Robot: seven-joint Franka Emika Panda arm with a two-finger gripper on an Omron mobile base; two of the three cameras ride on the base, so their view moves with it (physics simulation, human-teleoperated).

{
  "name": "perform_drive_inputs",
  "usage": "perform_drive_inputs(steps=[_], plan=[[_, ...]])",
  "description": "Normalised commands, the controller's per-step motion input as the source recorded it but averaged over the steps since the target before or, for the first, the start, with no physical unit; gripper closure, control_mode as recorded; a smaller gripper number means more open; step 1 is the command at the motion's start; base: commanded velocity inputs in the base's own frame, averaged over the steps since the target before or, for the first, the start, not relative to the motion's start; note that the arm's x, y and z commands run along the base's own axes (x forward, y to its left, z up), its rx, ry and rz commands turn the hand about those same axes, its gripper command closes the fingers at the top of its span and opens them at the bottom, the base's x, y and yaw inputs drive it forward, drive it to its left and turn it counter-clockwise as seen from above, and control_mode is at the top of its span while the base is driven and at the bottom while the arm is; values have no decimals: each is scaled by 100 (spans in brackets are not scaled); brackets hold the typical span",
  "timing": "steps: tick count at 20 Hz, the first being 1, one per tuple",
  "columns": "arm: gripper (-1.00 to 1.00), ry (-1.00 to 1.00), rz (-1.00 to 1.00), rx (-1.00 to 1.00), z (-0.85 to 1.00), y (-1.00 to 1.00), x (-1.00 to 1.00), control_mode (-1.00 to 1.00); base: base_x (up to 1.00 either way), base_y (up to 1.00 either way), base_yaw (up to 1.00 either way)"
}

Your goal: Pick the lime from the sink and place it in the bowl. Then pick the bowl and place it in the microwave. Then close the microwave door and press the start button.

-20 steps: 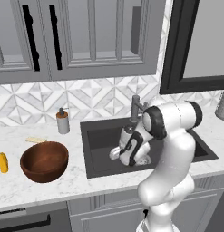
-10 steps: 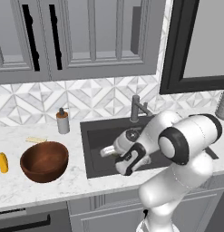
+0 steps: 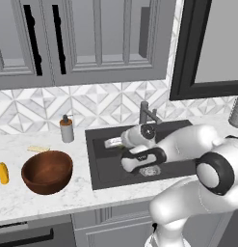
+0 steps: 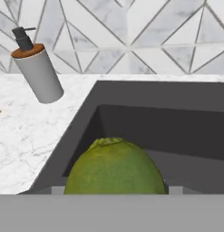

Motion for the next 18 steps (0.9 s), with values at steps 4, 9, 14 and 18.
perform_drive_inputs(steps=[4, 9, 14, 18], plan=[[100, 6, 0, 0, 100, 10, -5, -100, 0, 0, 0], [100, 16, 0, 0, 100, 20, -6, -100, 0, 0, 0], [100, 31, 0, -2, 28, 68, -2, -100, 0, 0, 0], [100, 5, 0, 0, -4, 98, -2, -100, 0, 0, 0]])
